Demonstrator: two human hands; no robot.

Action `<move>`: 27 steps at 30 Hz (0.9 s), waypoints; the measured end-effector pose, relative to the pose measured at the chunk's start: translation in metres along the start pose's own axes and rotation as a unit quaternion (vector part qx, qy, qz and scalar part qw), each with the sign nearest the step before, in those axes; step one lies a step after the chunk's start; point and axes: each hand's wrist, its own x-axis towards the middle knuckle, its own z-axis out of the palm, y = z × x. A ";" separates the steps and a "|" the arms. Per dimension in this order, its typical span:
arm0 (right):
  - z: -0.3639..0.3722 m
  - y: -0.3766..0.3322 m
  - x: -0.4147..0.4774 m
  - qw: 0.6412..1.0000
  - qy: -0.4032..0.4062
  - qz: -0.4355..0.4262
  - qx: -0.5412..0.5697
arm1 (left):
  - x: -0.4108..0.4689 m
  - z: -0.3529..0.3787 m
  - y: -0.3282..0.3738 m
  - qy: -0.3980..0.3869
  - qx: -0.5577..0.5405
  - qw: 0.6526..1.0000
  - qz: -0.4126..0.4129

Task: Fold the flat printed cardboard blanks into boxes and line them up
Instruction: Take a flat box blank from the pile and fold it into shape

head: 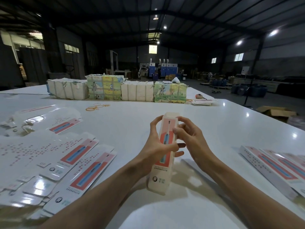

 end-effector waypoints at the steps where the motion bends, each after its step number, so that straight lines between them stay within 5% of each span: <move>1: -0.001 0.000 0.001 1.000 0.000 0.005 -0.011 | 0.000 0.000 0.001 0.003 0.003 1.000 -0.006; 10: 0.000 0.005 0.000 0.996 -0.024 0.005 -0.086 | 0.003 -0.002 0.000 -0.024 -0.023 0.998 -0.056; 17: -0.008 0.005 0.005 0.996 0.079 0.041 -0.028 | 0.000 0.002 -0.003 -0.090 0.014 0.995 -0.044; 27: -0.015 -0.002 0.007 0.996 0.045 -0.030 -0.075 | -0.001 0.000 0.000 -0.113 0.019 0.991 -0.069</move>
